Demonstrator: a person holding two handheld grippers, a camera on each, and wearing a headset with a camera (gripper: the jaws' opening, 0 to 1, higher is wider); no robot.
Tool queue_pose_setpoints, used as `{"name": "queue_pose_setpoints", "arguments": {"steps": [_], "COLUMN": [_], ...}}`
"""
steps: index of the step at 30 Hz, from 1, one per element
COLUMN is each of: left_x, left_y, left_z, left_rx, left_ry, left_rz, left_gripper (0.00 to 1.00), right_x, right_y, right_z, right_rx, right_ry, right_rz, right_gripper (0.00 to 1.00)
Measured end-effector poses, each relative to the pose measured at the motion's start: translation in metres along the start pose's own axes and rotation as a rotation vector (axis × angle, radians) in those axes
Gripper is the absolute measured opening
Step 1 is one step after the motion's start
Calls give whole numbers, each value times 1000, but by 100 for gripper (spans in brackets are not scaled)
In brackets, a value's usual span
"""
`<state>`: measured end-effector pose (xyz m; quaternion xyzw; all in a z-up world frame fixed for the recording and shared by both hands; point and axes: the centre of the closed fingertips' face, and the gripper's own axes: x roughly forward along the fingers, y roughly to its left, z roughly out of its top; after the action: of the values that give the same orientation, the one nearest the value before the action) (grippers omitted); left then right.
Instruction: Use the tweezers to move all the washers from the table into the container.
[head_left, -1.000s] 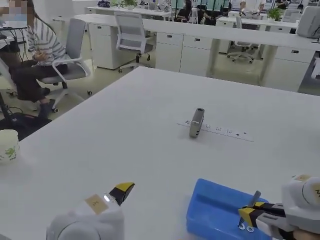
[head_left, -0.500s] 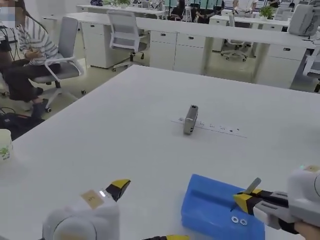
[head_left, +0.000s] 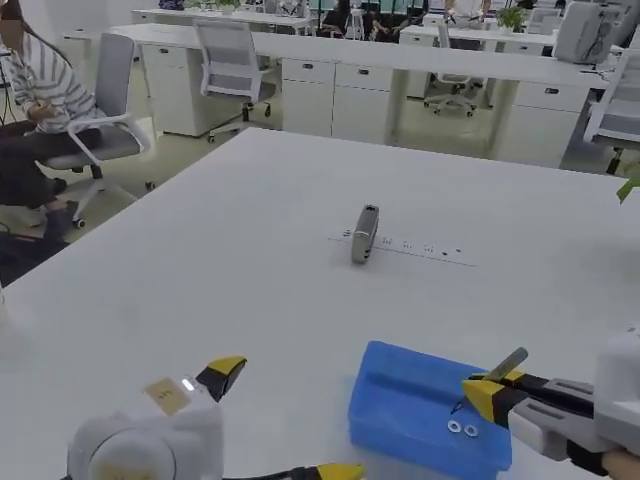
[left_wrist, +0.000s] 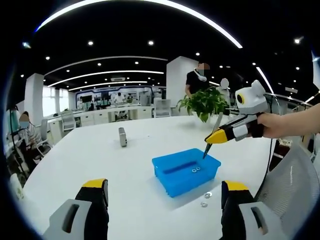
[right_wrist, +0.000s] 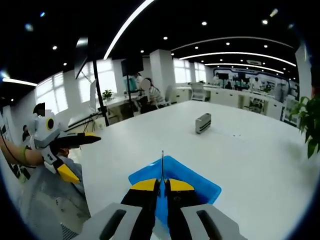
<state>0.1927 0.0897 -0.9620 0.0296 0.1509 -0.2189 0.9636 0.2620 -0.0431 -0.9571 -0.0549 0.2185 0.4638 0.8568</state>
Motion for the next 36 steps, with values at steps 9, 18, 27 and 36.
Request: {"name": "queue_pose_setpoints", "arguments": {"steps": [9, 18, 27, 36], "left_x": [1, 1, 2, 1], "left_y": [0, -1, -1, -1], "left_z": [-1, -1, -3, -3], "left_rx": [-3, -7, 3, 2], "left_ry": [2, 4, 16, 16], "left_rz": [-3, -8, -3, -5], "left_gripper": [96, 96, 96, 96], "right_x": [-9, -7, 2, 12], "right_y": [15, 28, 40, 46], "right_z": [1, -7, -25, -47], "right_rx": [26, 79, 56, 29], "right_ry": [-28, -20, 25, 99], "right_rz": [23, 84, 133, 162], "right_gripper": [3, 3, 3, 3]}}
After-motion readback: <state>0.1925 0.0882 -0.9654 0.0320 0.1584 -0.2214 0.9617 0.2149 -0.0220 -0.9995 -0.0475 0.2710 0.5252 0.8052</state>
